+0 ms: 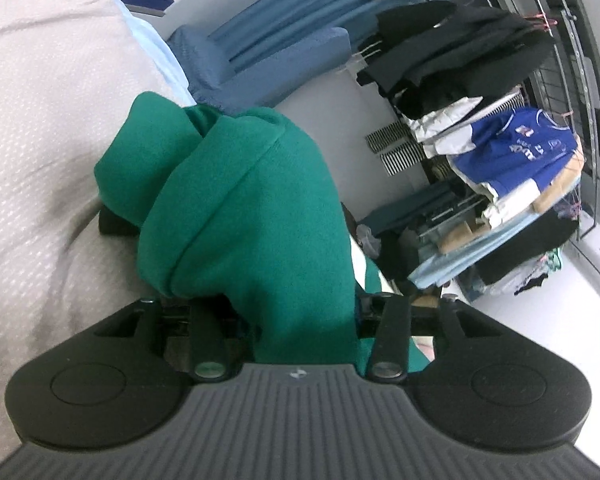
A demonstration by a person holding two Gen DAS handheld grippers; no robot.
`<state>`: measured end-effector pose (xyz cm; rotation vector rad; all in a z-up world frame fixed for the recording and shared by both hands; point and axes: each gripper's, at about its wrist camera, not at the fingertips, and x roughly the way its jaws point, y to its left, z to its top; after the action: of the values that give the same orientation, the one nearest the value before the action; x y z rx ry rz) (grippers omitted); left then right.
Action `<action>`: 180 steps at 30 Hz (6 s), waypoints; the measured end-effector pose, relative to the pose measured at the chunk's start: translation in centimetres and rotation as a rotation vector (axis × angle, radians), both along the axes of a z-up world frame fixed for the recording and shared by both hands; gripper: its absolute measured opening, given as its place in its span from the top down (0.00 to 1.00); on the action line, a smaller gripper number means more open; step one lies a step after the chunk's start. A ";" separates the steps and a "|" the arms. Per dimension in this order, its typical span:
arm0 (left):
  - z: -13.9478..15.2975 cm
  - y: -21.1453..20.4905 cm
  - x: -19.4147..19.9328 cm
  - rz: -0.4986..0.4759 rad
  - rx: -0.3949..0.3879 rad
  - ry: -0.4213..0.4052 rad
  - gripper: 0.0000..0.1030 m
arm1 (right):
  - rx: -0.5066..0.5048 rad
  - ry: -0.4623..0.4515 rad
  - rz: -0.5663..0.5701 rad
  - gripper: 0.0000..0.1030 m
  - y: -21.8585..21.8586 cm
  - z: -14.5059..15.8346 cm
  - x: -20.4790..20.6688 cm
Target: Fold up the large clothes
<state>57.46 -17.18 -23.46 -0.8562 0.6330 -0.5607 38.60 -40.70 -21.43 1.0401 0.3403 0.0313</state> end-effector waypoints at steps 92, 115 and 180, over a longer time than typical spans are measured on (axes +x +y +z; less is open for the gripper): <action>24.1 7.7 -45.7 -0.008 0.716 -0.487 0.00 | -0.886 0.033 -0.041 0.00 20.8 18.2 -33.2; 23.7 7.0 -46.3 0.011 0.762 -0.487 0.00 | -0.872 0.052 -0.027 0.00 20.9 17.6 -34.0; 24.1 8.7 -48.6 0.044 0.723 -0.496 0.00 | -0.888 0.047 -0.025 0.00 22.5 18.4 -35.6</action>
<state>8.89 -8.51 0.68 -0.0384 0.3140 -0.4329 2.95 -18.20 -3.05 0.1645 0.3334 -0.1565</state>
